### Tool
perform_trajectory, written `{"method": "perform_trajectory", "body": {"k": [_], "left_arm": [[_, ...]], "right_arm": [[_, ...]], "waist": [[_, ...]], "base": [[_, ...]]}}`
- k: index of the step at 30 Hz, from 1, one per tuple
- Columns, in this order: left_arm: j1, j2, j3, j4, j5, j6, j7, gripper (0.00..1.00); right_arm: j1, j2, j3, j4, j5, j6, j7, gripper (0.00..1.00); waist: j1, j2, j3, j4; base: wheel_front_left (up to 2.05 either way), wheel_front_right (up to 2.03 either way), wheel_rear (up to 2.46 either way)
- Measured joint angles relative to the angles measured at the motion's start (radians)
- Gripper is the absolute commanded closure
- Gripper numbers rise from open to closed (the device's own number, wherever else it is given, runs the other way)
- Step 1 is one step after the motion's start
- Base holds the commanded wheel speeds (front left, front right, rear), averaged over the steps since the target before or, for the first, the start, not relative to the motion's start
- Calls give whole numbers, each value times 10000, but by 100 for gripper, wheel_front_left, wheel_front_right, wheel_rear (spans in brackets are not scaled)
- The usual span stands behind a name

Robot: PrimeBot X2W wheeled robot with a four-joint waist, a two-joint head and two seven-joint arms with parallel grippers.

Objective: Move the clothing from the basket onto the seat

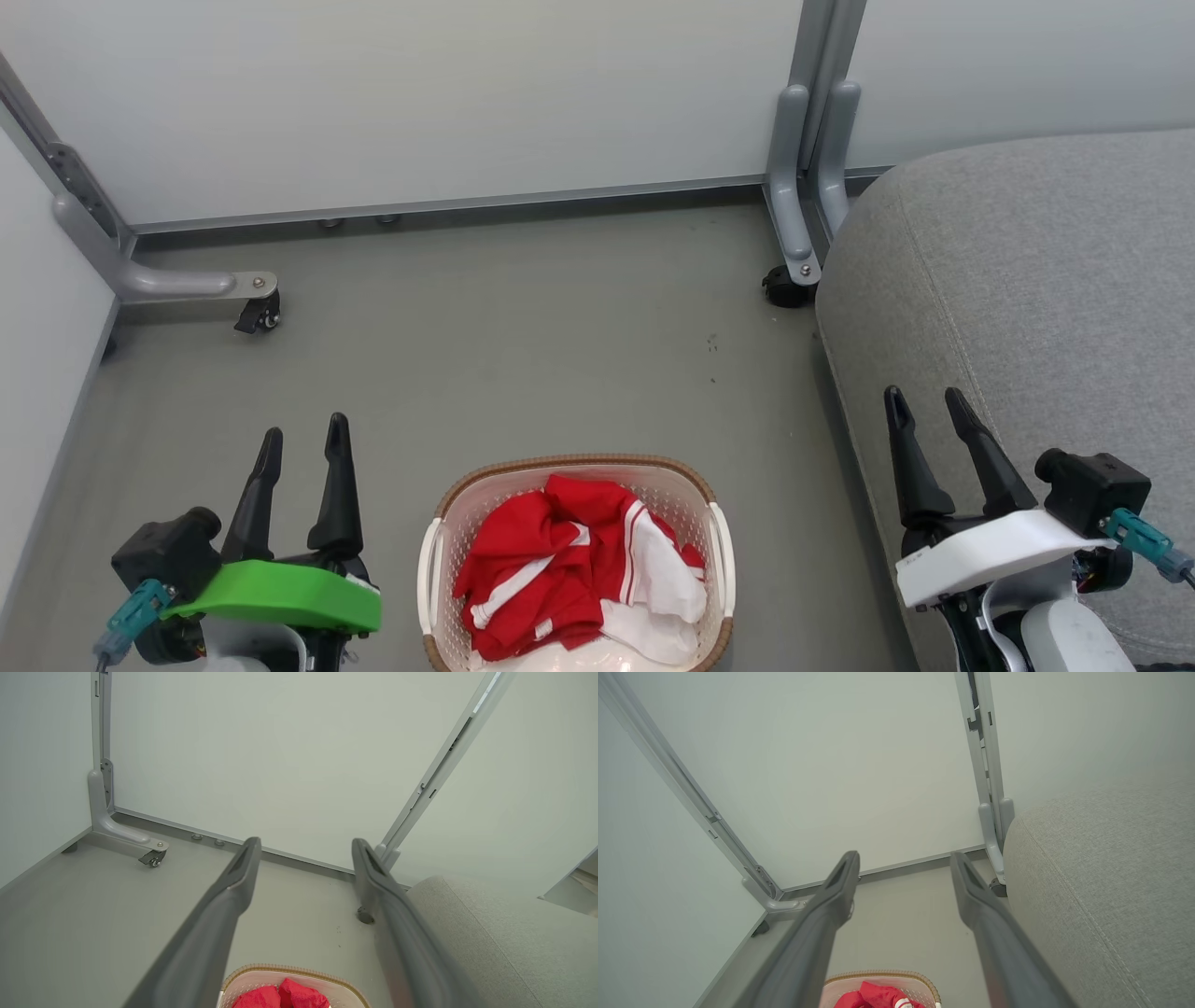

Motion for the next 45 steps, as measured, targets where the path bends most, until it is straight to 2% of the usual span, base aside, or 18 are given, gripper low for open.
{"method": "perform_trajectory", "body": {"k": [20,45], "left_arm": [[85,-31,-84,334,1801,-10,-441,0],[192,-46,-15,800,3473,-12,-890,0]], "right_arm": [[145,61,190,299,-1624,2,-445,0],[163,138,376,660,-2895,4,-884,0]], "waist": [[0,0,29,21],[0,0,37,4]], "base": [[0,0,0],[0,0,0]]}}
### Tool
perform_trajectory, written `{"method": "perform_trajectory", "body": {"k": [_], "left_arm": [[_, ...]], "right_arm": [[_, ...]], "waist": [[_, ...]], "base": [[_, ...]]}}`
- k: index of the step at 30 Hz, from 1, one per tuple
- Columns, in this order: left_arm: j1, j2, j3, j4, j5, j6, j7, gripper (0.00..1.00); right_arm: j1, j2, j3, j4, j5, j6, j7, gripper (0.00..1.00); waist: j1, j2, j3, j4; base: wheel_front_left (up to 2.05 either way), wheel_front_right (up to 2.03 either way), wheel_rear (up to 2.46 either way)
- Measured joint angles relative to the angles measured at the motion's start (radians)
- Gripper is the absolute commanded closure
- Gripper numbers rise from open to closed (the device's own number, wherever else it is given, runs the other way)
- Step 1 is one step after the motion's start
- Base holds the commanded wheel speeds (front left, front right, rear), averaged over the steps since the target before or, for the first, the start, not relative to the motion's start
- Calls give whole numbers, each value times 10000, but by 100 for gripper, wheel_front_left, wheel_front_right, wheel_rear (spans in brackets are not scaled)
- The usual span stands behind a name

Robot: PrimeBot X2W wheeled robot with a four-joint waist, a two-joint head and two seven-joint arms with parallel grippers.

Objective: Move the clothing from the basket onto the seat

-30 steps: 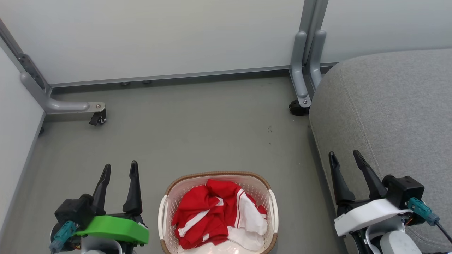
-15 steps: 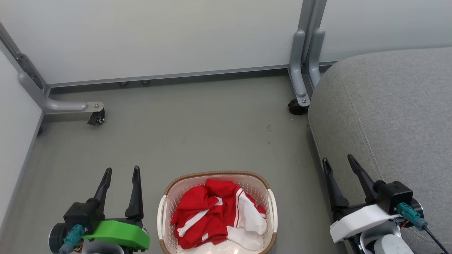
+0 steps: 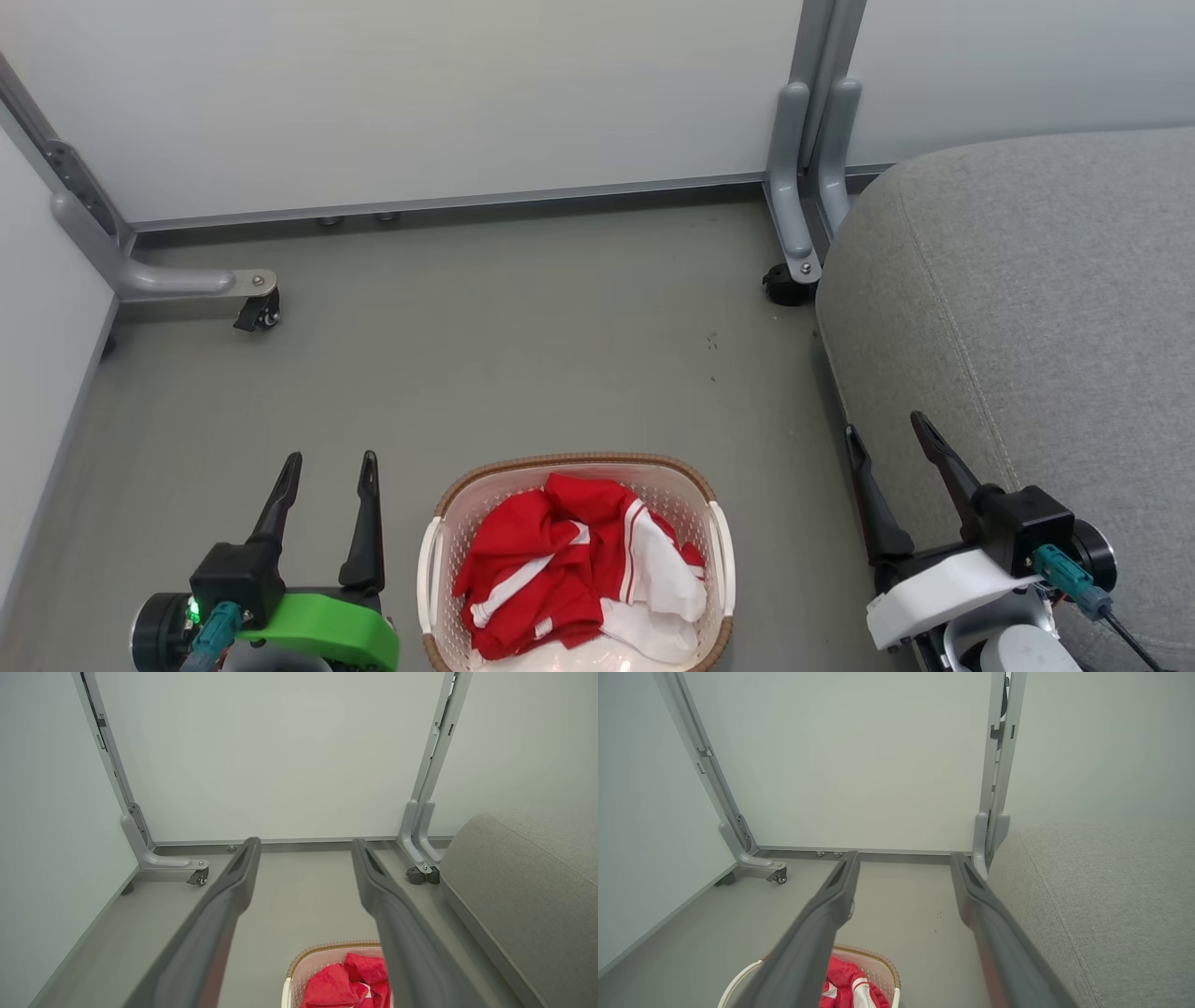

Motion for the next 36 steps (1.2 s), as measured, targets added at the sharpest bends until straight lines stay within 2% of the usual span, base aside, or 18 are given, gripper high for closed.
{"method": "perform_trajectory", "body": {"k": [21,27,36], "left_arm": [[-68,-4,-82,127,79,54,-19,0],[-922,-10,-884,734,441,82,-44,0],[-3310,-19,-2629,2953,788,226,-44,0]], "right_arm": [[-35,-25,-36,-71,96,0,35,0],[-383,-125,-63,-380,111,0,104,0],[-1339,-326,-21,-1131,100,0,186,0]], "waist": [[0,0,245,-14],[0,0,719,-36],[1,0,2135,-161]], "base": [[0,0,0],[0,0,0],[0,0,0]]}}
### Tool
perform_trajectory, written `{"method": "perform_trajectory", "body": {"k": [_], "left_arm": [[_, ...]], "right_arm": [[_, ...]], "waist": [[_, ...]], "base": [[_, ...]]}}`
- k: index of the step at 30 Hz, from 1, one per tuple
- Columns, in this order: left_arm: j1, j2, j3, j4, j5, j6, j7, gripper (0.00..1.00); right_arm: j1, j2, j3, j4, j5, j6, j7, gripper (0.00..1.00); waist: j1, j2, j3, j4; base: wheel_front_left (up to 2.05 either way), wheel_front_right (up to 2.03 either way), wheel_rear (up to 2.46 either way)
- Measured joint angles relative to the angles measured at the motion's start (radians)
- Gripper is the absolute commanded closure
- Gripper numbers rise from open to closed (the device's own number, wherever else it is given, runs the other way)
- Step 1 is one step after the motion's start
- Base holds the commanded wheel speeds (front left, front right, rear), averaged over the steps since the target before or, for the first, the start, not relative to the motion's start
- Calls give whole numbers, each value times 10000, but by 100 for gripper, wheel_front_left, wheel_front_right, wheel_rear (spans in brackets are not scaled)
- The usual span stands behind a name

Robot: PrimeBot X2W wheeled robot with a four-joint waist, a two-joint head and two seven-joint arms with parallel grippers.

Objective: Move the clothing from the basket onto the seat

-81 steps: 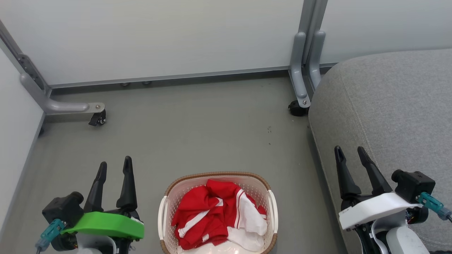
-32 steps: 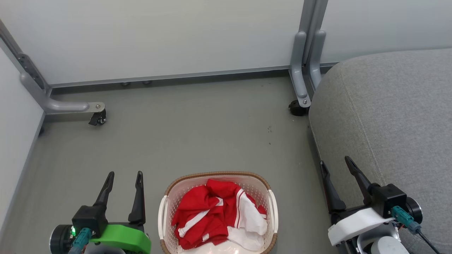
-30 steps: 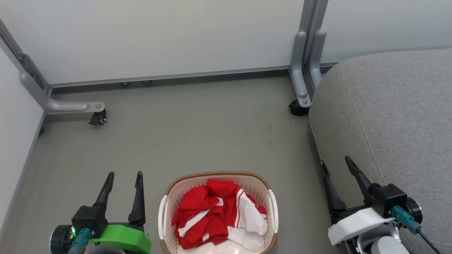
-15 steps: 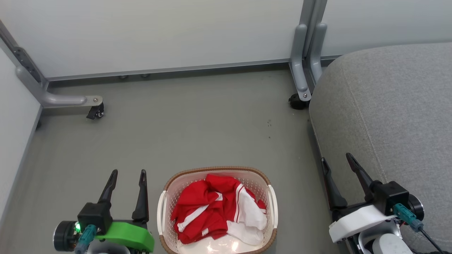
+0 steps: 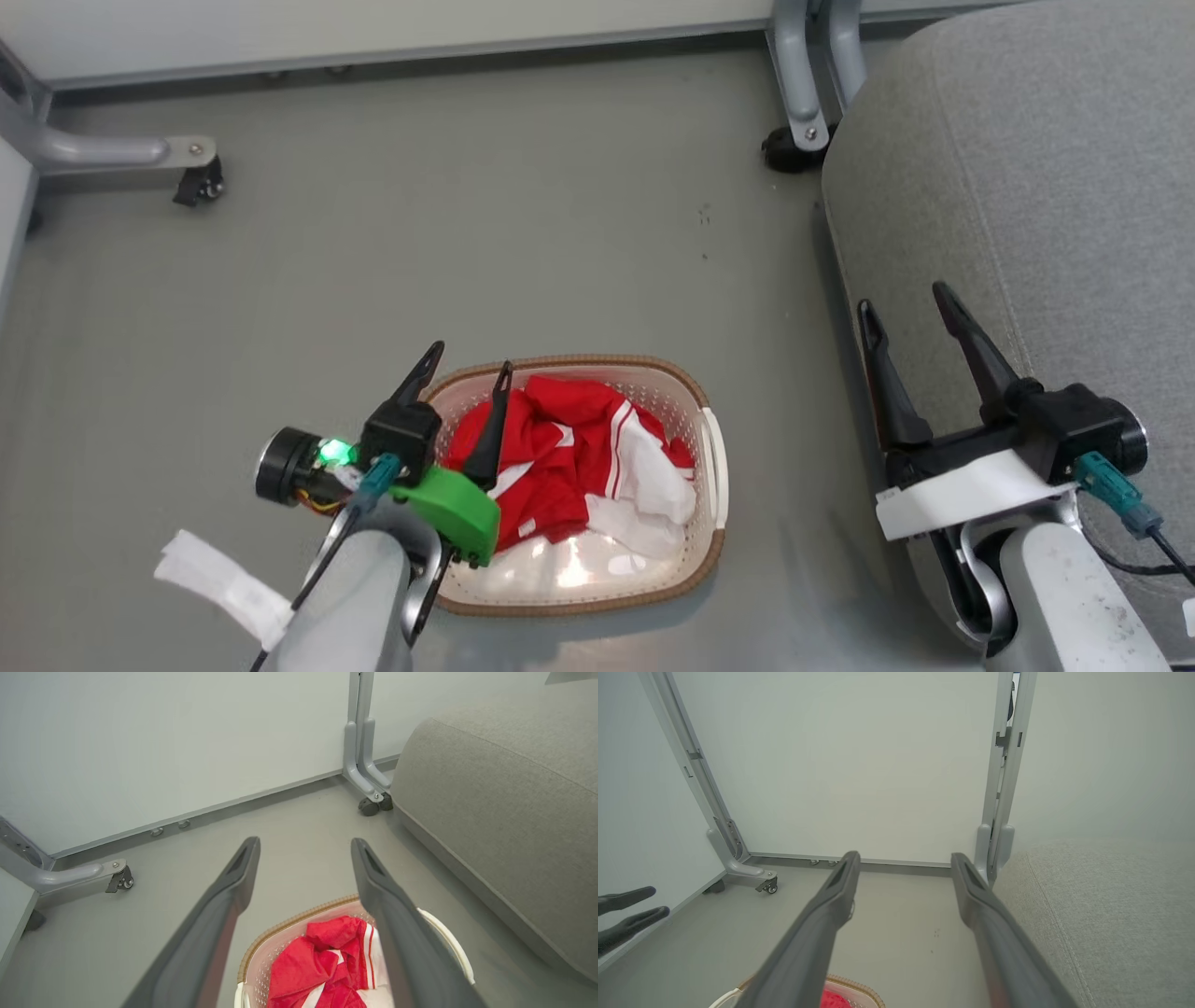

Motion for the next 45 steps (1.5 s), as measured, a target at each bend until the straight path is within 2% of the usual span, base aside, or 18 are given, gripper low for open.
{"method": "perform_trajectory", "body": {"k": [10,21,31,39,45], "left_arm": [[-2638,-12,-1770,3152,913,146,2,0],[-4564,82,-2541,6142,1574,374,86,0],[-5590,539,-2811,7101,1808,848,548,0],[-6055,965,-3095,7246,2036,1511,961,0],[-6251,1154,-3235,7315,2104,1724,1340,0]], "right_arm": [[-1128,56,190,-458,31,0,-92,0],[-1991,341,537,-441,274,0,-211,0],[-2456,560,767,-602,543,0,-213,0],[-2577,667,874,-625,742,0,-213,0],[-2639,713,968,-639,886,0,-215,0]], "waist": [[1,0,2048,-330],[2,0,4258,-920],[1,0,5780,-1583],[1,0,6533,-2046],[1,0,6894,-2289]], "base": [[0,0,0],[0,0,0],[0,0,0],[0,0,0],[0,0,0]]}}
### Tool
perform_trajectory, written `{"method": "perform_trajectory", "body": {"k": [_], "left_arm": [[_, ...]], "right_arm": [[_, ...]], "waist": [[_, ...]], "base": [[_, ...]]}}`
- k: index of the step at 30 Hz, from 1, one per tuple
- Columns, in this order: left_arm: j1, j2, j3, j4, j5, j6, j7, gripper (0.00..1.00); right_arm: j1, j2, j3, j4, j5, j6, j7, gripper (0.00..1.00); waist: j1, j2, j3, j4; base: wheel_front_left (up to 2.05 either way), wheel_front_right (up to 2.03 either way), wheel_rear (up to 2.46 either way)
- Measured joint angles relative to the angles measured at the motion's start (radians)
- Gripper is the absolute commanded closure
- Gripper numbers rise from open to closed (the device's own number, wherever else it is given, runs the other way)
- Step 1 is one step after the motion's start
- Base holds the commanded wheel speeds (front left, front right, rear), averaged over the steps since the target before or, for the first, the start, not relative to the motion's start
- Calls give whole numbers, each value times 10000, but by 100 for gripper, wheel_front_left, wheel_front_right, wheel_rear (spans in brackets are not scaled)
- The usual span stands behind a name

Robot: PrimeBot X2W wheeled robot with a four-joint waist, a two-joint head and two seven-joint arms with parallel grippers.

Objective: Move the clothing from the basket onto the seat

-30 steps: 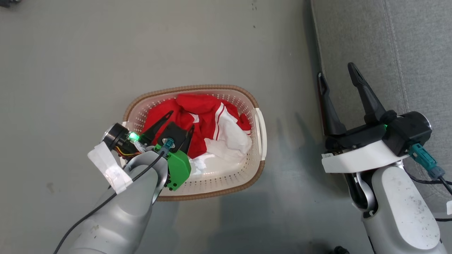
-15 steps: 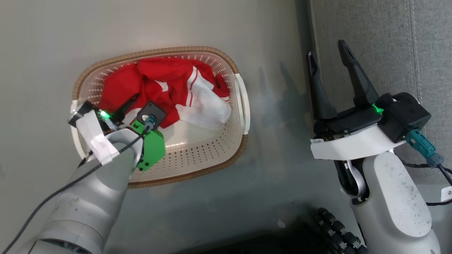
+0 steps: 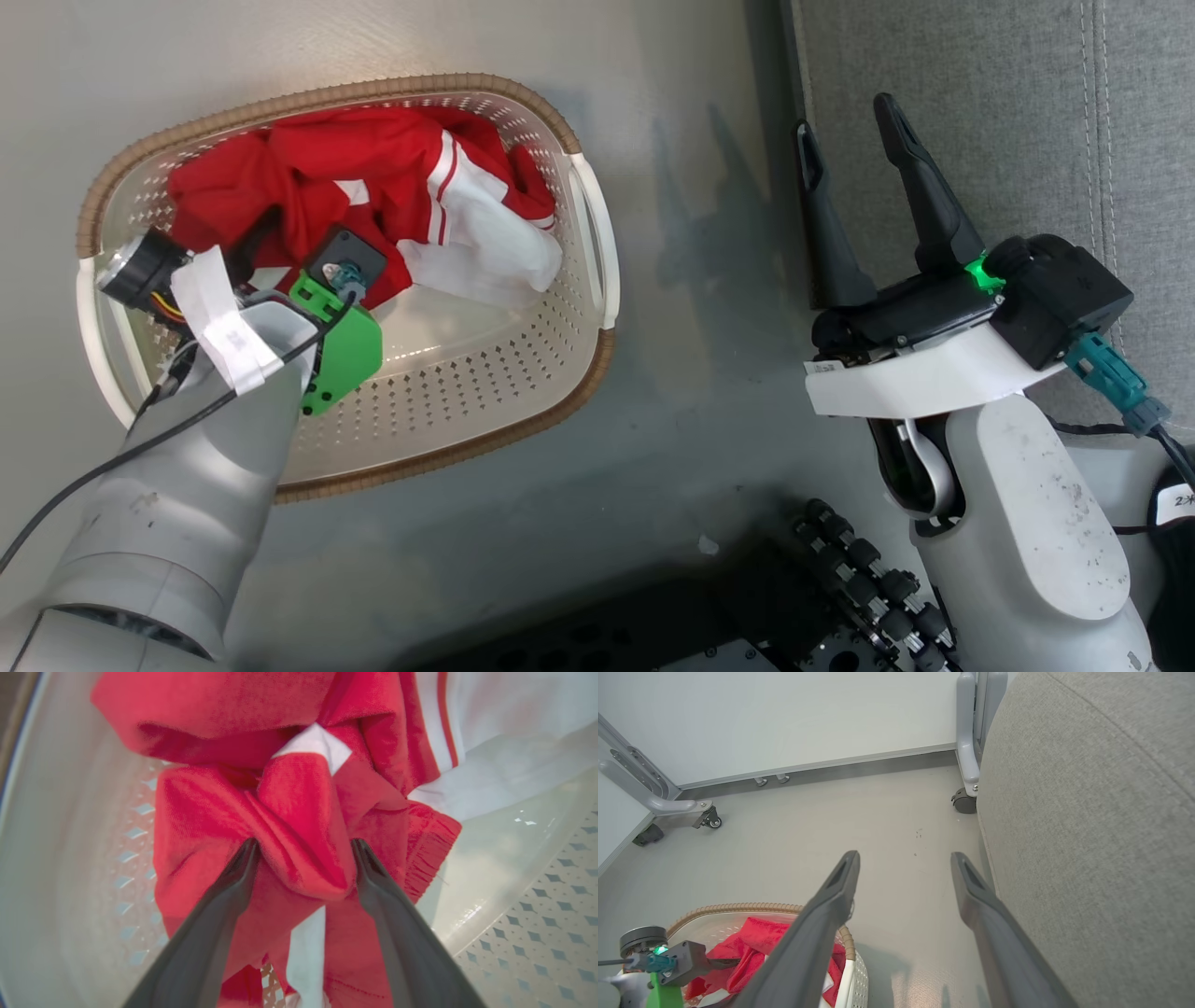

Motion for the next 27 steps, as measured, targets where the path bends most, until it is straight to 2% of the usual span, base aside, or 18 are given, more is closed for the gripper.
{"method": "perform_trajectory", "body": {"k": [2,5,17,27], "left_arm": [[-72,44,6,17,-29,48,171,0],[-121,105,-31,36,-58,107,420,100],[-281,293,-186,61,-228,71,662,100],[101,-167,130,61,-972,-226,-591,100]], "right_arm": [[-26,4,12,-27,15,0,0,0],[-69,6,52,-33,92,0,-6,0],[-82,19,-17,-77,107,0,-8,0],[115,27,-244,-12,-21,0,-8,0]], "waist": [[0,0,81,-48],[0,0,176,-110],[0,0,236,-211],[-1,0,-393,82]], "base": [[0,0,0],[0,0,0],[0,0,0],[0,0,0]]}}
